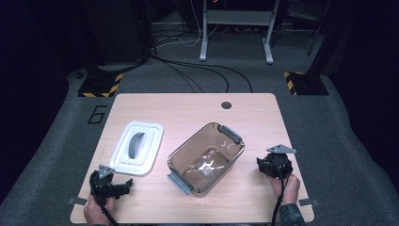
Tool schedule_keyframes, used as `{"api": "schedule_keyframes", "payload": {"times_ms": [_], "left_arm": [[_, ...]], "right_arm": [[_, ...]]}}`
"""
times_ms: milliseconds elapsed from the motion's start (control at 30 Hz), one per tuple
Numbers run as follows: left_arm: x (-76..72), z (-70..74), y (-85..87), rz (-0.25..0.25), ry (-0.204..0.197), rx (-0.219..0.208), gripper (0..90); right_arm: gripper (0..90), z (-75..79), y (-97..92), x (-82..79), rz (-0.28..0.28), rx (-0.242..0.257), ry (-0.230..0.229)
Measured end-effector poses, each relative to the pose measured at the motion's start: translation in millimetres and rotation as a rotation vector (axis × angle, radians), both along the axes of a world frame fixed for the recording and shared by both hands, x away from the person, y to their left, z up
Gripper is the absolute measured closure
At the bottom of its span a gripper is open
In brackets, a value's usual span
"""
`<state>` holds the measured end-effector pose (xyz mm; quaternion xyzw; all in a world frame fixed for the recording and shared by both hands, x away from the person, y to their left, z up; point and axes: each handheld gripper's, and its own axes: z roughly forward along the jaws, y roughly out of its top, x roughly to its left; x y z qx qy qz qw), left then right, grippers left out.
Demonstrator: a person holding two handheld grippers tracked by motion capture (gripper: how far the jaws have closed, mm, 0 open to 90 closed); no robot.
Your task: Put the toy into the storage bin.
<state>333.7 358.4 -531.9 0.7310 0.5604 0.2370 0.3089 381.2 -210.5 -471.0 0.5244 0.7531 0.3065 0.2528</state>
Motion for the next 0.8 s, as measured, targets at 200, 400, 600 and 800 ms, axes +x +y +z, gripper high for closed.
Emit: {"api": "schedule_keyframes", "payload": {"times_ms": [200,400,600,800], "left_arm": [[0.0,0.0,0.0,0.000,0.000,0.000,0.1],[0.0,0.0,0.1,0.000,0.000,0.000,0.1],[0.0,0.0,0.0,0.000,0.000,0.000,0.1],[0.0,0.0,0.1,-0.001,0.000,0.000,0.1]], "right_arm": [[49.7,7.6,1.0,0.5,0.010,-0.001,-0.013],[49.7,13.9,1.9,3.2,0.018,0.014,-0.017],[49.7,24.5,2.6,5.4,0.026,0.006,-0.035],[49.7,35.6,3.7,7.2,0.029,0.007,-0.053]]}}
